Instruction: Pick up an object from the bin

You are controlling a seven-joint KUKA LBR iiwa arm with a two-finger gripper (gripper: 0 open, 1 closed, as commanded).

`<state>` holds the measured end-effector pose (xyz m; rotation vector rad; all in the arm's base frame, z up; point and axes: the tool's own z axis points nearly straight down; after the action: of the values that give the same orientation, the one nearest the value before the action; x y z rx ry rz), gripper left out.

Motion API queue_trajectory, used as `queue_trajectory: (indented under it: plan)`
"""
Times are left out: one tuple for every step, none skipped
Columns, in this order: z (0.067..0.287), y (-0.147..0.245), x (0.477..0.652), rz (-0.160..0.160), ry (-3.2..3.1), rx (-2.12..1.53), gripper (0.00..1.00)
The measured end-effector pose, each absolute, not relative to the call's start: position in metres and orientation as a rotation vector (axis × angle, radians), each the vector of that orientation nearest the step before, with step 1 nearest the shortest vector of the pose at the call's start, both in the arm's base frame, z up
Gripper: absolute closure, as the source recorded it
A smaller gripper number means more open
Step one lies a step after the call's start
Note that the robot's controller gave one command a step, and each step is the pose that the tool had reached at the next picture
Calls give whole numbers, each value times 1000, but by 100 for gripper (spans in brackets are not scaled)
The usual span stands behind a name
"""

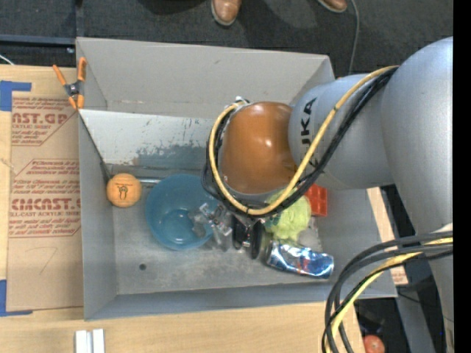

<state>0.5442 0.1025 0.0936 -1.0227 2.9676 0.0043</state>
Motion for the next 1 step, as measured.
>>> queue_trajectory:
  plan:
    - [93, 103, 544, 6, 2968, -1023, 100]
